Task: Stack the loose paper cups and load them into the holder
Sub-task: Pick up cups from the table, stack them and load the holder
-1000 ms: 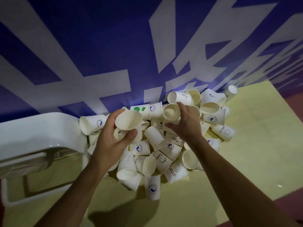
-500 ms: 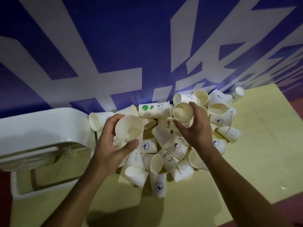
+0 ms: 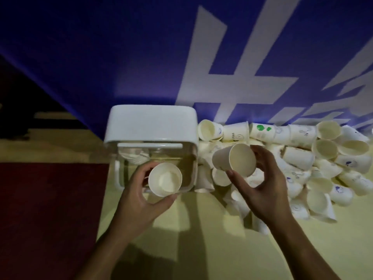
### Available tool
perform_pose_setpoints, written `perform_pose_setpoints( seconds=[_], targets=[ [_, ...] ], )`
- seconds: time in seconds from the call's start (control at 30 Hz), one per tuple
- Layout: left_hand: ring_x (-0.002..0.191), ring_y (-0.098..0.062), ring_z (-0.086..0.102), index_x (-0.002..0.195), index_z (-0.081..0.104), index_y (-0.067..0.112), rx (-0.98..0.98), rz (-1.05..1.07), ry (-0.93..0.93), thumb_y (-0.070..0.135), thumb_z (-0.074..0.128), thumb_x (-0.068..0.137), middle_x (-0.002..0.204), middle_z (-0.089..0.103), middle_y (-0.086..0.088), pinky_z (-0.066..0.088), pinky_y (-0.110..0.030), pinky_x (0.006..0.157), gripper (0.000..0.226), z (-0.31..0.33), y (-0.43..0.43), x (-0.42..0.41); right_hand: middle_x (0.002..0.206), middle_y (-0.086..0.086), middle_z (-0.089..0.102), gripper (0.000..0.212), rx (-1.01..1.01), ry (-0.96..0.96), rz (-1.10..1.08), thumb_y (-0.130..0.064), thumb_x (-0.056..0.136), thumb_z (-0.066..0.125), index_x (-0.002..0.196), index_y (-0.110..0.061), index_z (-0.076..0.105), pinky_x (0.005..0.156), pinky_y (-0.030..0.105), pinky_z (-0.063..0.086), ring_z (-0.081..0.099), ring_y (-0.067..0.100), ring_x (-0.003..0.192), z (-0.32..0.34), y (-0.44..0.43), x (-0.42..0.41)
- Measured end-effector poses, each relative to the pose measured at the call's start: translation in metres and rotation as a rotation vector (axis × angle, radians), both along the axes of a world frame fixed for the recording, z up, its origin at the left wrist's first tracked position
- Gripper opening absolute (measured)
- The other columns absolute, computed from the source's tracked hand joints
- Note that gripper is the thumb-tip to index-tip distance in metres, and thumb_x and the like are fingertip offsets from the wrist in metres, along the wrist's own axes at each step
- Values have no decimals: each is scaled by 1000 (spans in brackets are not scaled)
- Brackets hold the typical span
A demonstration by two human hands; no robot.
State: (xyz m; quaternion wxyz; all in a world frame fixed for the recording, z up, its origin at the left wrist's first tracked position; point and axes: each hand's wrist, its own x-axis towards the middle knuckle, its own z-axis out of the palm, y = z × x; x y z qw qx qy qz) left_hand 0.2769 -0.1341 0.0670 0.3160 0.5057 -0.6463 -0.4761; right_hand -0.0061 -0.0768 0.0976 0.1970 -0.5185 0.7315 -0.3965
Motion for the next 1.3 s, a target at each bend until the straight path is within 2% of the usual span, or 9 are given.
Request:
perform_pose_setpoints(
  seconds=[0.13,0.3,0.43,0.53,0.6,0.73,0.9,1.17,1.3],
  targets=[
    [117,-10,61,134,54,27,0,82,-39,45,86,65,129,62,15,48,-15,89,78,-16,-3,59,119,-45,52,69,-8,-46,133,-46,73,85,131,-39,47,86,4,43,57,-12,110,-10,-15,64],
    [117,-6,59,135,56,27,-6,121,-88,21,95,70,129,63,16,44,-12,90,75,-37,-12,98,122,-29,61,70,19,-77,212,-52,73,86,130,-29,53,90,21,51,63,3,111,-21,-29,114],
    [115,7,55,133,56,24,-25,158,-115,19,95,70,128,61,18,40,-3,86,75,-48,-25,103,125,-21,62,74,52,-64,220,-56,72,87,131,-30,52,90,15,49,63,4,110,-25,-33,133],
    [108,16,53,125,55,30,-32,158,-149,17,95,68,118,59,25,39,-1,82,71,-55,-33,98,125,-30,59,72,62,-46,213,-57,72,83,132,-32,51,89,9,46,62,-1,110,-28,-32,138],
    [107,14,55,122,54,37,-18,132,-206,25,94,68,116,59,26,42,-5,81,69,-62,-39,95,123,-34,58,71,77,-46,206,-58,72,83,132,-35,51,88,8,45,61,-3,110,-31,-30,139],
    [108,-11,62,130,52,35,85,62,-356,42,90,67,124,62,15,54,-34,85,75,-86,-56,88,122,-32,59,71,121,-52,193,-55,73,86,132,-35,51,87,9,45,61,-1,111,-39,-30,142],
    [118,-24,60,141,45,24,182,-68,-519,44,88,75,133,60,-1,53,-39,90,81,-99,-72,77,115,-34,57,71,164,-31,188,-52,73,87,130,-33,50,86,19,51,60,-1,105,-63,-38,151],
    [126,-20,56,143,44,26,236,-98,-483,46,95,65,138,57,3,52,-41,99,96,-101,-75,78,114,-20,60,69,158,-89,198,-47,76,89,129,-26,50,86,29,55,61,7,104,-87,-55,170],
    [111,-13,65,138,48,28,261,-61,-396,30,94,68,121,63,11,56,-32,85,84,-96,-75,90,123,-15,61,71,117,-134,197,-48,77,87,133,-25,50,91,35,55,61,13,113,-88,-65,185]
  ],
)
